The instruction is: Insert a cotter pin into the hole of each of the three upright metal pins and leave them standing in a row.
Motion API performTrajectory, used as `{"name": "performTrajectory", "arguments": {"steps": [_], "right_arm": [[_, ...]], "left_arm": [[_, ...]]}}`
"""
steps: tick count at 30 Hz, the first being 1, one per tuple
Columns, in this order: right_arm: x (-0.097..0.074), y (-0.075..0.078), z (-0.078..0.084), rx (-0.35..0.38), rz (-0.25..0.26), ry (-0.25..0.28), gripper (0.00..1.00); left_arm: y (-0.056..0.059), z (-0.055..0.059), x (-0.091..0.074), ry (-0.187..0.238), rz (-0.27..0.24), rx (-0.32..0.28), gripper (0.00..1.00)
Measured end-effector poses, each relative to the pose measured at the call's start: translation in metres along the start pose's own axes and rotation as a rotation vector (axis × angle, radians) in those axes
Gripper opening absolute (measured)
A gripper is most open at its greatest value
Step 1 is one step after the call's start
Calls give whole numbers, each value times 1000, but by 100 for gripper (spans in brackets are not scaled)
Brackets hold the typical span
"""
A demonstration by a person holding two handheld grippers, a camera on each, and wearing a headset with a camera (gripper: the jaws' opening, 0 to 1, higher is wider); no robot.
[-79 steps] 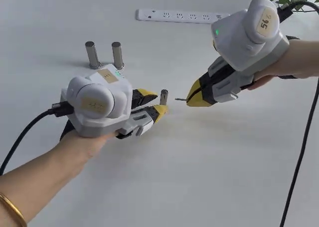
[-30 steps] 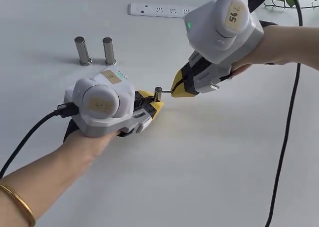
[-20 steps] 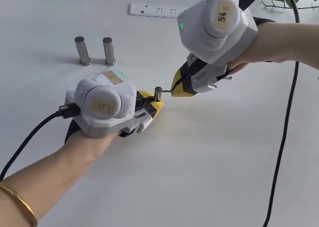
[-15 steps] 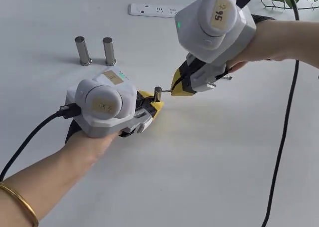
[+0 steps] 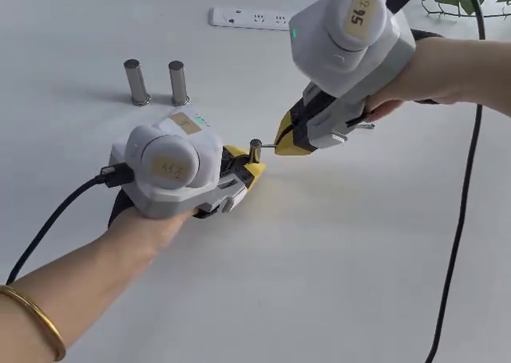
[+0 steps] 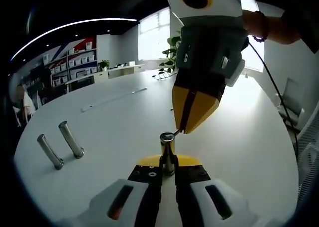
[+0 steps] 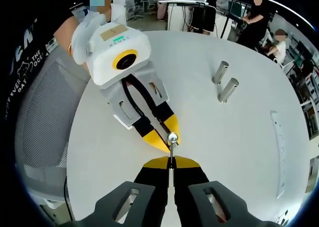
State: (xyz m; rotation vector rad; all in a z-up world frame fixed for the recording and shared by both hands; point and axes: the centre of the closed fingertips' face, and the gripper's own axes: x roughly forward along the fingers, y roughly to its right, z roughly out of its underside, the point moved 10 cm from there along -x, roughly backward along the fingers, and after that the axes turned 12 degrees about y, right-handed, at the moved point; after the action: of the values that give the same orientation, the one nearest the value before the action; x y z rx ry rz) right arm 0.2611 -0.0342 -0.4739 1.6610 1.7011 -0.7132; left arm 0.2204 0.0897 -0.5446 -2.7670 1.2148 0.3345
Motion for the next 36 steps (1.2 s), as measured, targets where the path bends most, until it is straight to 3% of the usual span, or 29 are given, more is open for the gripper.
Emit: {"name": "performTrajectory", "arguments": {"steps": [3, 4, 8, 9, 11, 13, 17, 33, 36], "right_arm": [[0, 2, 3, 65, 0, 21, 0], [-1, 2, 4, 129, -2, 33, 0], [-2, 0, 5, 165, -3, 57, 0], [-2, -1, 5, 154, -1, 59, 0], [-1, -2, 3, 59, 6, 46, 0], [-1, -3, 2, 28, 14, 28, 0], [5, 4, 3, 34, 9, 37, 0], [10, 6, 0, 17, 17, 80, 0], [9, 5, -1, 18, 23, 96, 8]], "left_arm": [[0, 0, 0, -2, 1, 7, 7], [0, 0, 1, -2, 1, 6, 7], [0, 0, 1, -1, -4, 2, 7], [0, 1, 1, 0, -3, 4, 7], [0, 0, 1, -2, 1, 9, 6], [0, 0, 1, -2, 2, 4, 6], [0, 0, 2, -1, 1, 3, 6], [1, 1, 2, 2, -7, 8, 7], [1, 1, 3, 1, -8, 9, 7]]}}
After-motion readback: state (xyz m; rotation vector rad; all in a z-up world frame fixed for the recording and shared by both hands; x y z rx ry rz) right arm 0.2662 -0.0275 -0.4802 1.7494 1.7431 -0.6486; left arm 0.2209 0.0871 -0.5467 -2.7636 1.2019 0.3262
